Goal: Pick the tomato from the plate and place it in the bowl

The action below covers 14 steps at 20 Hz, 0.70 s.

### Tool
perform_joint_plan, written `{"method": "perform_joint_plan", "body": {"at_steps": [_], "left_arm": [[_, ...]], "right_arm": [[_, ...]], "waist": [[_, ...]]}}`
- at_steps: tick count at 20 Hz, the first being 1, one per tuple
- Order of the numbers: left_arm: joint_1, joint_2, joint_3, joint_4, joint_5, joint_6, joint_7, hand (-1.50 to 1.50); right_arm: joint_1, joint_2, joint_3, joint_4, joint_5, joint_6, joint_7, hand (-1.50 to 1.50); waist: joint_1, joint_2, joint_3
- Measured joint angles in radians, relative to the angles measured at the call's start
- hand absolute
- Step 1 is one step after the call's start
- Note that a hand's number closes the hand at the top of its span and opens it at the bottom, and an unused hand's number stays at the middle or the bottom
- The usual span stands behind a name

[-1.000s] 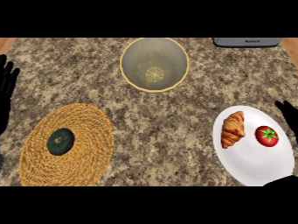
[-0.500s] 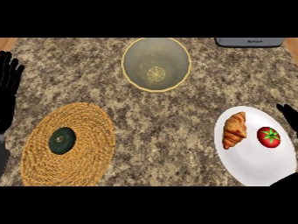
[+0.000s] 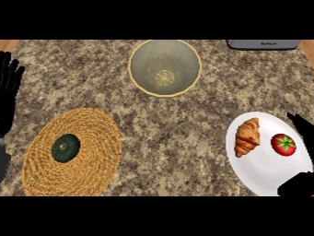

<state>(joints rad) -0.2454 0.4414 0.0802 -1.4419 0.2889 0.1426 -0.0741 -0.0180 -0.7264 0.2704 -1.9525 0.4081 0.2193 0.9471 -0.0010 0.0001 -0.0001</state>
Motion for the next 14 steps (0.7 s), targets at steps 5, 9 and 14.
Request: {"method": "perform_joint_plan", "body": {"at_steps": [5,9,14], "left_arm": [[0.017,-0.014,0.015,-0.043,-0.013,-0.011,0.029,0.00],[0.034,-0.031,0.027,-0.064,-0.026,-0.026,0.036,0.00],[0.016,-0.044,0.047,-0.057,-0.050,-0.033,0.050,0.00]], "right_arm": [[0.012,0.033,-0.058,0.108,0.039,0.016,-0.097,-1.50],[0.028,0.067,-0.092,0.192,0.091,0.006,-0.201,-1.50],[0.037,0.103,-0.127,0.255,0.137,0.007,-0.324,-1.50]], "waist": [[0.001,0.000,0.000],[0.001,0.000,0.000],[0.000,0.000,0.000]]}}
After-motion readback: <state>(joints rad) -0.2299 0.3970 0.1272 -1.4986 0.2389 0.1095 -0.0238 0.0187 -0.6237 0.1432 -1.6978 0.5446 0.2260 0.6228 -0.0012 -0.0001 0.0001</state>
